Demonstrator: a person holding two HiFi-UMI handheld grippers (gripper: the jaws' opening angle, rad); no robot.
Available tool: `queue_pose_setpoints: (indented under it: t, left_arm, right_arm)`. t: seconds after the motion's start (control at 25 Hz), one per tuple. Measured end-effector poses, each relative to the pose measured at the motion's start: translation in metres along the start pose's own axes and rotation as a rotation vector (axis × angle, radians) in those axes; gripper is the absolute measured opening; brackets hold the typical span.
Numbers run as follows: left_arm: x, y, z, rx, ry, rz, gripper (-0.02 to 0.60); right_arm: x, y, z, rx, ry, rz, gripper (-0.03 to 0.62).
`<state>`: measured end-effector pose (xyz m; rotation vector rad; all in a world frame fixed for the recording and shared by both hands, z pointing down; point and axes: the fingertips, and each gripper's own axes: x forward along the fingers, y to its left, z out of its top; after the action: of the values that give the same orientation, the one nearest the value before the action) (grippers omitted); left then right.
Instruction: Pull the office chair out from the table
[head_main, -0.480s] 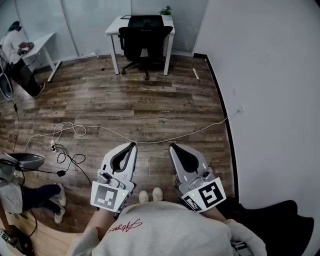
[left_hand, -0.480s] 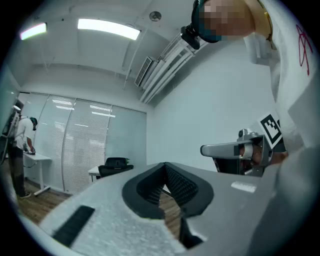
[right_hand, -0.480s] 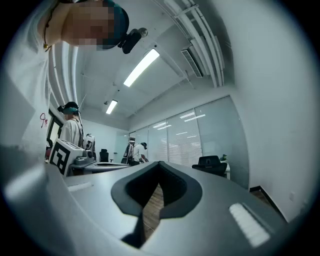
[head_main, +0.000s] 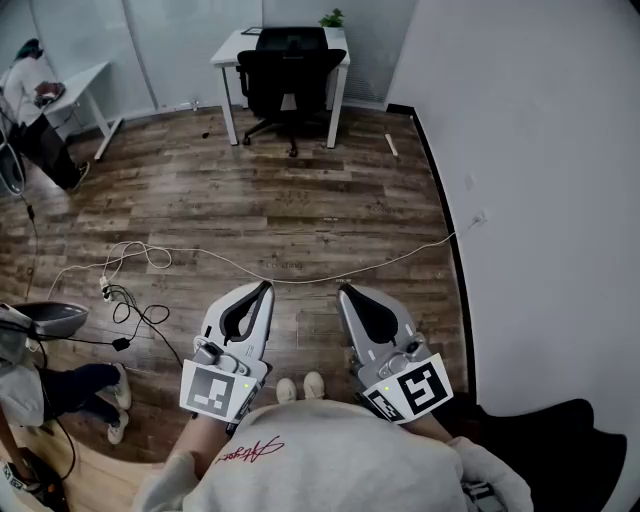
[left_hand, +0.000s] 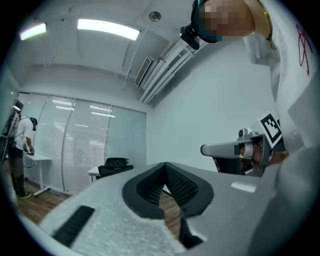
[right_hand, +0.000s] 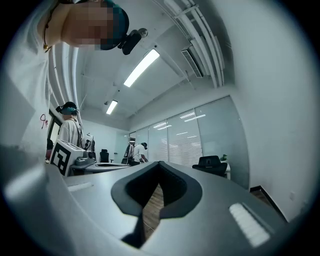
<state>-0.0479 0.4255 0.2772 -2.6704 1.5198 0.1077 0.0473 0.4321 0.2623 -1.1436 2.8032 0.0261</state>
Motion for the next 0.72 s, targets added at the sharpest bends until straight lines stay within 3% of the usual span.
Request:
queue_pose_setpoints:
  t: [0.72]
  left_arm:
    - [0.024,-0.01,-0.005,0.024,0.014,-0.01,0.001]
  right_arm:
    - [-0.007,-0.03,-0.004,-0.014,-0.01,0.0,0.002]
